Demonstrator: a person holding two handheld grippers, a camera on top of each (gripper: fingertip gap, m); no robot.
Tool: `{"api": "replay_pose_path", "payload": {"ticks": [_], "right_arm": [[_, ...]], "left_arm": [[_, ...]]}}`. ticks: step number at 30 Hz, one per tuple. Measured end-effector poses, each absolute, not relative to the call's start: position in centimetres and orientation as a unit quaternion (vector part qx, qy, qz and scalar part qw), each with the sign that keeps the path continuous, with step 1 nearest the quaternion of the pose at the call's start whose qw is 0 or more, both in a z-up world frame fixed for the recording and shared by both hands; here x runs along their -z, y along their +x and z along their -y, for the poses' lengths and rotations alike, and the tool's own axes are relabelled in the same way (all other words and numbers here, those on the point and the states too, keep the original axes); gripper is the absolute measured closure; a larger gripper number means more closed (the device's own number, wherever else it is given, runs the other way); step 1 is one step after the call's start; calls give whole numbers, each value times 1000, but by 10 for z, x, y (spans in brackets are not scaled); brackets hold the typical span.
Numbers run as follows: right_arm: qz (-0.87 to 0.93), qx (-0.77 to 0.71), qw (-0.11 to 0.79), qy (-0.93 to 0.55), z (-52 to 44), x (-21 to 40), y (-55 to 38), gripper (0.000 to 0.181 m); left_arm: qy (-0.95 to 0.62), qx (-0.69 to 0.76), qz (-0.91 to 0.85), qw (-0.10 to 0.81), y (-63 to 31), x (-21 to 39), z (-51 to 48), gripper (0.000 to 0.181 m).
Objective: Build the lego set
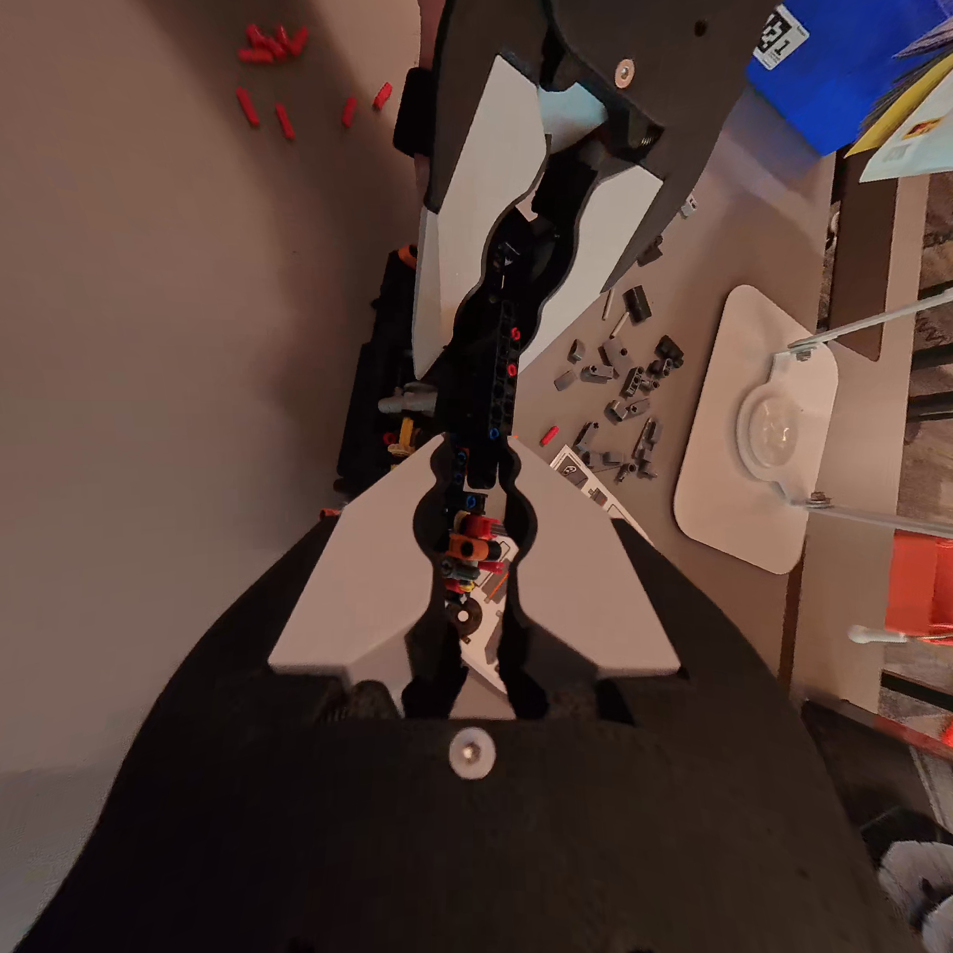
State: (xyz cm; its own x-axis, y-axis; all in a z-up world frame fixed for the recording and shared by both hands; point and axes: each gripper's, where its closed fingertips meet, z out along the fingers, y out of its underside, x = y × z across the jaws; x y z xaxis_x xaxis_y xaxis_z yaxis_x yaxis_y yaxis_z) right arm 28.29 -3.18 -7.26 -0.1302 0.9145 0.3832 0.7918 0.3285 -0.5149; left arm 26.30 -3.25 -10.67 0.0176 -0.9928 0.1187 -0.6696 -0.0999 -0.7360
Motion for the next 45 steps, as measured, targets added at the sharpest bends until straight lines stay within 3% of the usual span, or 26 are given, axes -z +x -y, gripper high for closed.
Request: {"api": "replay_pose_path", "payload": {"ticks": [25, 37, 41, 45], "right_arm": [[687, -112, 351, -627, 29, 80, 281, 168], [727, -95, 358, -578, 34, 77, 285, 166], [737, -130, 321, -581, 43, 83, 287, 142], [747, -100, 325, -571, 39, 84, 289, 149]], "left_arm": [[-666, 319, -622, 259, 264, 111, 33, 151], [-660, 325, -625, 261, 269, 109, 37, 151], [-660, 328, -624, 260, 270, 109, 36, 151], [-658, 326, -626, 261, 271, 109, 37, 151]]}}
